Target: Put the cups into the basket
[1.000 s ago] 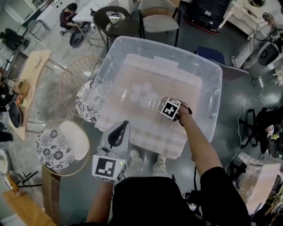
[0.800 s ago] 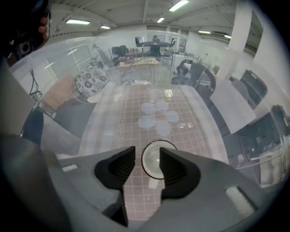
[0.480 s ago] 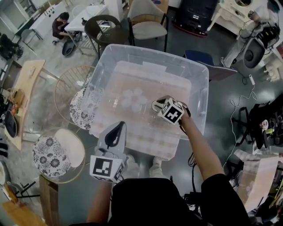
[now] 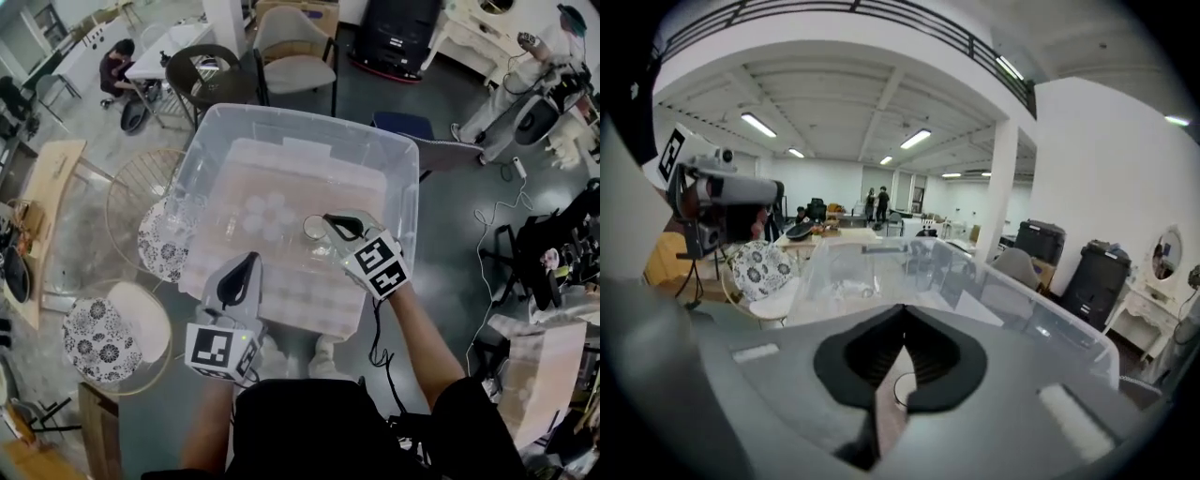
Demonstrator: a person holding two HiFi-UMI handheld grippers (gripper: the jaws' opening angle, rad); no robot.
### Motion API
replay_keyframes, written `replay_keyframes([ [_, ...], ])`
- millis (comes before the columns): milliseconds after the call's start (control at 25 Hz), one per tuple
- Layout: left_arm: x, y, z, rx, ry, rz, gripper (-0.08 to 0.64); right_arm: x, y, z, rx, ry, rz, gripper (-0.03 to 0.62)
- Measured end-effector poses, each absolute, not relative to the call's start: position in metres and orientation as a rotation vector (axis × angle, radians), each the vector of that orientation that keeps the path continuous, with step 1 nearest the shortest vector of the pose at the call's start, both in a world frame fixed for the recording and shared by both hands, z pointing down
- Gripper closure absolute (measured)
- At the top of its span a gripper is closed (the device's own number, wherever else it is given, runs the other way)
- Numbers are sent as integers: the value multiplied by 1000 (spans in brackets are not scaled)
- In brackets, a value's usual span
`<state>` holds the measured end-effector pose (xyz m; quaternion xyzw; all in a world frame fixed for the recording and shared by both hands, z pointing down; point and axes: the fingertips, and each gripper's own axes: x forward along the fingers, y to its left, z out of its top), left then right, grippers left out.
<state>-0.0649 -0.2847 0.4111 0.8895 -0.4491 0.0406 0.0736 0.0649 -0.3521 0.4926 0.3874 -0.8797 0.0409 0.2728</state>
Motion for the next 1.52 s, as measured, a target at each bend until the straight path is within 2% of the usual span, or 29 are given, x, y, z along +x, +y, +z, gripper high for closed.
replay_keyframes([
  [440, -29, -251, 388, 2715, -1402, 93, 554, 77, -282, 402, 1228, -2624, 17, 589],
  [880, -8, -212, 384, 2692, -1490, 76, 554, 82, -228, 381, 1240, -2804, -20, 589],
  [1280, -15, -174, 364, 2697, -1560, 27, 554, 71, -189, 365, 1242, -2859, -20, 589],
  [1520, -43, -149, 354, 2748, -1563, -6, 554, 42, -162, 354, 1263, -2862, -45, 589],
])
